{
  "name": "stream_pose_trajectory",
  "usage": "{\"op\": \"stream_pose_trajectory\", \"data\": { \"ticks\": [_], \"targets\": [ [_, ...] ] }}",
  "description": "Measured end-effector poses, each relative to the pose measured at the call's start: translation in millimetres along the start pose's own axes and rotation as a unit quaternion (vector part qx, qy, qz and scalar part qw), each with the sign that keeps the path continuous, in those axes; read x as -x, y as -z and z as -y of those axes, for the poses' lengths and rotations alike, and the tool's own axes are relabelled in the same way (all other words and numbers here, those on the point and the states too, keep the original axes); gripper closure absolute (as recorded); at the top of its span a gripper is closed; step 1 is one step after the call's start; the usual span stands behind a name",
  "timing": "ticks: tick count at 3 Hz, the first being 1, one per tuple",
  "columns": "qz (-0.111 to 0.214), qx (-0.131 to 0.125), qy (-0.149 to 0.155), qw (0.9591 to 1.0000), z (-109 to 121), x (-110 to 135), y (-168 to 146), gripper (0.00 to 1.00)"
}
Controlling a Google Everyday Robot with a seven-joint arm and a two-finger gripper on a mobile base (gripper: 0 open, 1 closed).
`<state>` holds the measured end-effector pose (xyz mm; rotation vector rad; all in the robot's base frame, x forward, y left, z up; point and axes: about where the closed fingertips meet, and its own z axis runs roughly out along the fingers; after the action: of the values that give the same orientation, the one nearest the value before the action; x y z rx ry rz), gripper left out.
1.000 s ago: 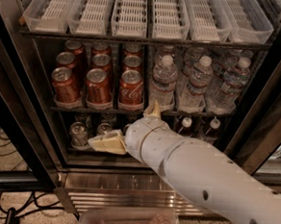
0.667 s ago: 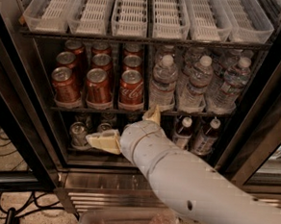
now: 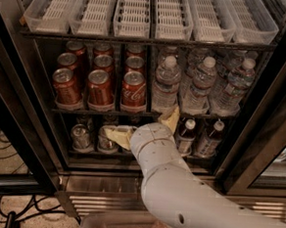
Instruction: Pick coke can from middle shelf of fridge
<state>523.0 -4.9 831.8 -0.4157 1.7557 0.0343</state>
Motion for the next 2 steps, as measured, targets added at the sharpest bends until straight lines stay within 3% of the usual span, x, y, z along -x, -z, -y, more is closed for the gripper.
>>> {"op": "stream_pose_trajectory", "data": {
  "ticks": [1,2],
  "targets": [
    [0.023,-0.042,0.022,0.9986,30.8,1.9,-1.7,0.0],
    [0.02,-0.036,0.027,0.9988,25.7,2.9,6.4,0.0]
  ]
}}
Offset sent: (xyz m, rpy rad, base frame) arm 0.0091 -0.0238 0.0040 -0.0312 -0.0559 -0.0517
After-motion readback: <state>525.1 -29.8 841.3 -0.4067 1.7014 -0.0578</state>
